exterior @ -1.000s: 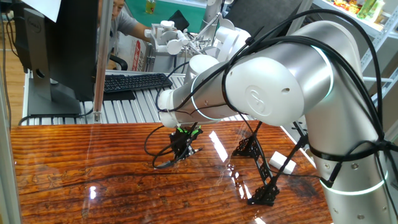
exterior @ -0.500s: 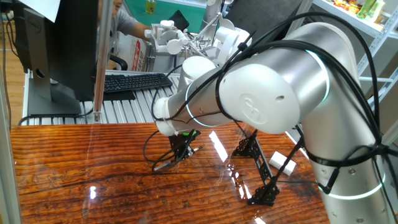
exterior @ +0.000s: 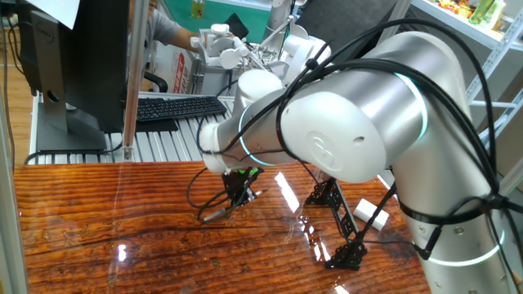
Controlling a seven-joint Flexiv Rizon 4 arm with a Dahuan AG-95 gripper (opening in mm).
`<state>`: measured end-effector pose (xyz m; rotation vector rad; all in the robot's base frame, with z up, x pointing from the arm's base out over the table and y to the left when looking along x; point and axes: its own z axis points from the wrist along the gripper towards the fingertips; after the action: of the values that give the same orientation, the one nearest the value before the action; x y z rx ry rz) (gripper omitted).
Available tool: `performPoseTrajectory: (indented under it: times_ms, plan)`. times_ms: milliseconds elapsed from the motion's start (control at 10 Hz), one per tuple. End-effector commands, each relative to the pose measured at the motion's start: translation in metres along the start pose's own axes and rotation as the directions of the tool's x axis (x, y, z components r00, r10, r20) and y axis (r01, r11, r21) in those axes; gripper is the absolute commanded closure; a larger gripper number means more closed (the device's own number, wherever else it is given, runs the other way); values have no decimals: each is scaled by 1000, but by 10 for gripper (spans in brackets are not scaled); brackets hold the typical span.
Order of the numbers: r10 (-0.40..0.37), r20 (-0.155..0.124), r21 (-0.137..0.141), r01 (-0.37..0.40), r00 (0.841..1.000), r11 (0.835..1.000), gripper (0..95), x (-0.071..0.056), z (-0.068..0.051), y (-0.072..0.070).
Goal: Place the brush on the pen rack
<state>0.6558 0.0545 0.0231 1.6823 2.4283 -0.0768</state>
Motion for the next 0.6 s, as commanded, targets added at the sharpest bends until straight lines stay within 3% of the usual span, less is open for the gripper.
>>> performPoseTrajectory:
  times_ms: [100,300,600]
  plan:
    - [-2,19,0,2,1000,1000,950,-2,-1,1]
    - [-13,38,4,13,999,1000,950,-4,-5,1]
    - [-24,40,8,24,999,1000,950,-9,-15,4]
